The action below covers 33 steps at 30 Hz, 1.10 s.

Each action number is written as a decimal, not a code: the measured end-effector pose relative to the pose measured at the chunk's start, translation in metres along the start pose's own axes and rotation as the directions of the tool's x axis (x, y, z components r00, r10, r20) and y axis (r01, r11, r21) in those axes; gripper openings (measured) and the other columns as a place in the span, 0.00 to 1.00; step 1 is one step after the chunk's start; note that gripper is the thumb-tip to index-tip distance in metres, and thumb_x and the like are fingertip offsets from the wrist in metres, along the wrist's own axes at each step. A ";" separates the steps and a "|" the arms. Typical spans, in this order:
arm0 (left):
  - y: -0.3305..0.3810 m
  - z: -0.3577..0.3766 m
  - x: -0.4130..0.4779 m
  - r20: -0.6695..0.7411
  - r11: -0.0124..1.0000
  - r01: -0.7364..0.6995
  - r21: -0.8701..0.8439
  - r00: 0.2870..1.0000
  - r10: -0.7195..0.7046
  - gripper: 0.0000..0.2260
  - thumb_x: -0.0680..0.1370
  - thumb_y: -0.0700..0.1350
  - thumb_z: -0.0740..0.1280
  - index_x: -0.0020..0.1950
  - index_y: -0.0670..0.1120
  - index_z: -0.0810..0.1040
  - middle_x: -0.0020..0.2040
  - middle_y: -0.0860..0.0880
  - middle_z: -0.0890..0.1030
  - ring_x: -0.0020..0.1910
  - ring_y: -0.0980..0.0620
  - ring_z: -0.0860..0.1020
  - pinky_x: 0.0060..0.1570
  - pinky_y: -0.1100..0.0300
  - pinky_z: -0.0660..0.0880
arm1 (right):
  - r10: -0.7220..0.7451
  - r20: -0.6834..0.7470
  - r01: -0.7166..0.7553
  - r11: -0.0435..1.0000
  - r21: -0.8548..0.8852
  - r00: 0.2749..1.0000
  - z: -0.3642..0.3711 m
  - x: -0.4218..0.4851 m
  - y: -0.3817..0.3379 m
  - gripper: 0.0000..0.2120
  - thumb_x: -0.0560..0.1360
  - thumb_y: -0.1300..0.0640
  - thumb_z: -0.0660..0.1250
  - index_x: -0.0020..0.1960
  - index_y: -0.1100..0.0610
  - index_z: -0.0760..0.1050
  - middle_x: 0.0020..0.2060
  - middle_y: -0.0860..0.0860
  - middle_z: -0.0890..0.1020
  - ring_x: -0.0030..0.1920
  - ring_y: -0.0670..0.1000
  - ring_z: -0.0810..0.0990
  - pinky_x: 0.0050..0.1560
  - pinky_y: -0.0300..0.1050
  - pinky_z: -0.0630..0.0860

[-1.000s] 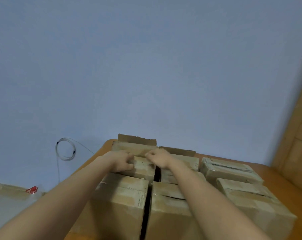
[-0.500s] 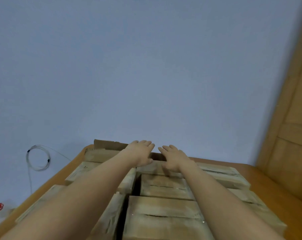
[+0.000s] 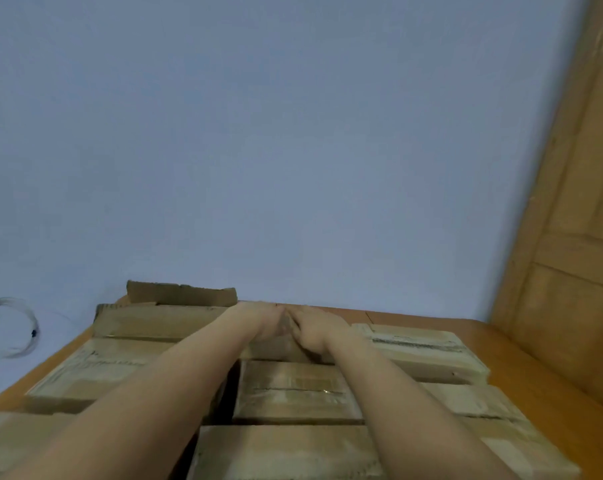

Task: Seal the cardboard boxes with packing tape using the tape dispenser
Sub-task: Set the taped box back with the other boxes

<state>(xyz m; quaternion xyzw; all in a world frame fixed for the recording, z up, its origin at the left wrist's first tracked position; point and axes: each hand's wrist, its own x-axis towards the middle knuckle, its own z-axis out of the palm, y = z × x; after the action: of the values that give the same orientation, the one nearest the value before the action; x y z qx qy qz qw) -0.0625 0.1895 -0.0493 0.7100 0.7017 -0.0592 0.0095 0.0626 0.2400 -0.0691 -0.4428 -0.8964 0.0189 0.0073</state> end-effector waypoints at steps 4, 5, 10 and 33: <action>-0.003 0.006 0.011 0.111 0.999 0.036 -0.008 0.993 -0.035 0.22 0.85 0.53 0.47 0.79 0.50 0.57 0.73 0.43 0.66 0.71 0.43 0.65 0.68 0.50 0.62 | 0.016 0.056 -0.021 0.996 0.082 0.998 0.008 0.008 0.005 0.23 0.83 0.50 0.45 0.75 0.55 0.59 0.72 0.56 0.64 0.70 0.58 0.64 0.69 0.55 0.62; -0.004 0.009 0.013 0.121 0.999 0.042 -0.027 0.992 -0.039 0.23 0.84 0.54 0.46 0.79 0.51 0.57 0.73 0.43 0.66 0.71 0.43 0.65 0.69 0.49 0.62 | 0.014 0.080 -0.021 0.995 0.096 0.997 0.009 0.009 0.006 0.23 0.83 0.50 0.45 0.76 0.54 0.58 0.73 0.55 0.63 0.72 0.57 0.62 0.70 0.56 0.60; -0.011 0.015 0.022 0.124 0.996 0.068 -0.056 0.990 -0.060 0.23 0.84 0.54 0.44 0.78 0.52 0.57 0.74 0.43 0.66 0.72 0.43 0.65 0.70 0.48 0.62 | 0.010 0.186 -0.044 0.983 0.177 0.983 0.010 0.016 0.007 0.27 0.81 0.41 0.46 0.78 0.49 0.51 0.77 0.51 0.54 0.77 0.53 0.51 0.74 0.58 0.49; -0.008 0.024 0.032 0.180 0.994 0.068 -0.087 0.982 -0.051 0.44 0.72 0.57 0.70 0.79 0.55 0.46 0.77 0.46 0.55 0.75 0.40 0.54 0.70 0.43 0.60 | 0.026 0.150 -0.014 0.997 -0.076 0.988 0.012 0.021 0.012 0.43 0.68 0.42 0.72 0.75 0.51 0.54 0.71 0.51 0.62 0.72 0.57 0.59 0.69 0.57 0.56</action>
<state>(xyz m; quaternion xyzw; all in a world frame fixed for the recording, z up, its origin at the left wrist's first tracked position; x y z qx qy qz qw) -0.0722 0.2193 -0.0758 0.6793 0.7210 -0.0897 0.1031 0.0586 0.2635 -0.0819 -0.4490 -0.8900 0.0190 -0.0772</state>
